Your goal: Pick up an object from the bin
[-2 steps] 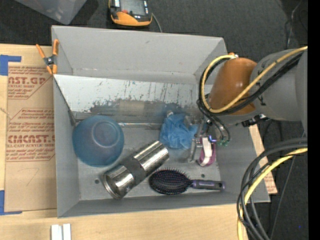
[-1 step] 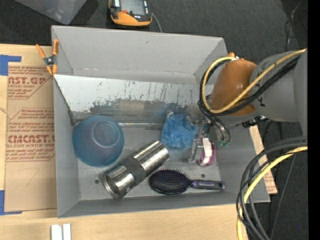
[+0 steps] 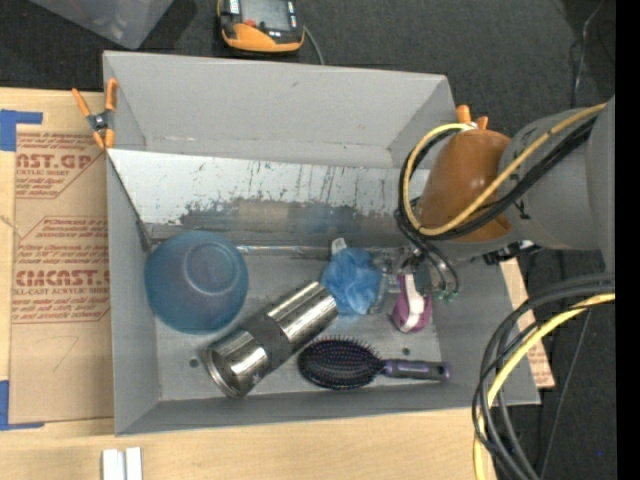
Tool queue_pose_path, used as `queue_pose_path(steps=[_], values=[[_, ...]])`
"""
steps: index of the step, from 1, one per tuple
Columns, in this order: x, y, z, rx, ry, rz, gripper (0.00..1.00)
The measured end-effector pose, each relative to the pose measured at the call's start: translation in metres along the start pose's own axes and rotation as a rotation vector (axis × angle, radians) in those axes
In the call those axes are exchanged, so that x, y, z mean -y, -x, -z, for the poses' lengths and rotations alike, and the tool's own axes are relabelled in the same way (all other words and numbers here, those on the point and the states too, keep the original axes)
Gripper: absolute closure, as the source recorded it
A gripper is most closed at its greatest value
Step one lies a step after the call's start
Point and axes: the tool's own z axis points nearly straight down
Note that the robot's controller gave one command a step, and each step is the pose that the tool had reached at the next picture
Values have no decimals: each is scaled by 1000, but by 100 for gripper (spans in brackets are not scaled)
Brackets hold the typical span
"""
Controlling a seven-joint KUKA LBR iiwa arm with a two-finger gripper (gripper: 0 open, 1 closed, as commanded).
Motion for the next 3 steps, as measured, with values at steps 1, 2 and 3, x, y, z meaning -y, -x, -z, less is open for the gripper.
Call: queue_pose_path(steps=[1, 2, 3], values=[[0, 0, 0, 0, 0, 0, 100], [0, 5, 0, 2, 0, 2, 100], [-11, 6, 0, 5, 0, 13, 100]])
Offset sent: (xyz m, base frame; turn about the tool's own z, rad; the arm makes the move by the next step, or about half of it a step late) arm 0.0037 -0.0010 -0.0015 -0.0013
